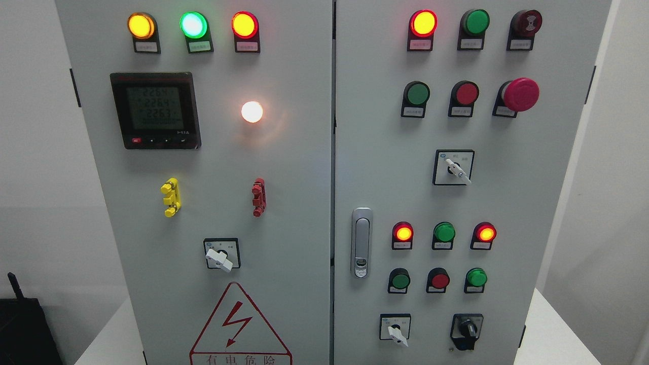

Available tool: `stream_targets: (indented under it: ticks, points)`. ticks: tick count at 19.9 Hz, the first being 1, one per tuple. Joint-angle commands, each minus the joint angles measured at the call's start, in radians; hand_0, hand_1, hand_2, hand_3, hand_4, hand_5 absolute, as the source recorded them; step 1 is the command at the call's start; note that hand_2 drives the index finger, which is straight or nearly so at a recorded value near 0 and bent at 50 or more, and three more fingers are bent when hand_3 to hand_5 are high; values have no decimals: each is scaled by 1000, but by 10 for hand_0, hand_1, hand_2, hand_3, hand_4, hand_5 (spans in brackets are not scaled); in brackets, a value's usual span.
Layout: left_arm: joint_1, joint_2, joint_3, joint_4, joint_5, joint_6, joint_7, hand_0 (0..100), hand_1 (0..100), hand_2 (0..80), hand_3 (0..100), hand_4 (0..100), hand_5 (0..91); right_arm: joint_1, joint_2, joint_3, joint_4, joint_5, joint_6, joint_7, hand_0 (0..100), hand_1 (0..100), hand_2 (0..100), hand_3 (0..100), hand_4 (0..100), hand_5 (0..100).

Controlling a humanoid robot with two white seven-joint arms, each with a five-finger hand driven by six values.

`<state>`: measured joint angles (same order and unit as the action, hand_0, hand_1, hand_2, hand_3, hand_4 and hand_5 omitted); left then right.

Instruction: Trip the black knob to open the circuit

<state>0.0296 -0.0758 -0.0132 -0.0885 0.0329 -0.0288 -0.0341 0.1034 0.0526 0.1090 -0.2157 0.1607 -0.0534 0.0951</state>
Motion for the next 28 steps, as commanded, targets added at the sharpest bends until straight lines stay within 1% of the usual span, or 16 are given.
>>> stream_targets:
  ticks: [1,3,5,7,11,14,16,17,18,19,22,23,25,26,27,28]
  points:
    - [0,-1,1,1,2,1,0,120,389,0,0,0,0,-4,-2,0,-5,0,-3,8,61,265,0,0,0,0]
    - [0,-1,1,1,2,1,0,120,389,0,0,0,0,-4,-5,-5,-10,-4,-9,8,60,264,0,0,0,0]
    - [-2,-1,1,1,2,1,0,120,389,0,0,0,0,-4,-7,-14,-13,-7,-16,24,57,263,0,0,0,0]
    - [0,-1,1,1,2,1,0,120,389,0,0,0,0,-4,-7,-20,-28,-12,-16,26,55,260,0,0,0,0]
    - [0,-1,1,1,2,0,0,120,389,0,0,0,0,4,-3,-63,-105,-16,-17,26,51,252,0,0,0,0]
    - [0,-1,1,1,2,1,0,120,389,0,0,0,0,21,0,-95,-174,-18,-20,26,48,278,0,0,0,0]
    - [0,-1,1,1,2,1,0,120,389,0,0,0,0,41,1,-130,-224,-20,-64,21,82,296,0,0,0,0]
    - [0,-1,1,1,2,1,0,120,389,0,0,0,0,48,1,-137,-232,-23,-100,14,109,322,0,38,0,0]
    - [0,-1,1,1,2,0,0,120,389,0,0,0,0,53,1,-137,-234,-26,-136,12,147,340,0,61,0,0]
    - [-2,-1,1,1,2,0,0,120,389,0,0,0,0,56,0,-137,-234,-29,-172,6,163,346,0,73,0,0]
    - [0,-1,1,1,2,0,0,120,389,0,0,0,0,70,1,-138,-250,-52,-242,-20,208,358,0,108,9,0]
    - [0,-1,1,1,2,1,0,120,389,0,0,0,0,81,1,-137,-270,-62,-261,-26,215,373,0,138,46,0]
    - [-2,-1,1,1,2,1,0,120,389,0,0,0,0,97,1,-135,-321,-76,-270,-35,213,408,0,212,119,0]
    - [0,-1,1,1,2,1,0,120,389,0,0,0,0,107,1,-134,-350,-79,-270,-52,202,439,0,269,183,0]
    - [0,-1,1,1,2,1,0,120,389,0,0,0,0,116,1,-134,-381,-79,-270,-67,192,463,0,269,245,0]
    - [0,-1,1,1,2,1,0,120,389,0,0,0,0,127,1,-134,-413,-79,-270,-75,192,474,0,269,286,0]
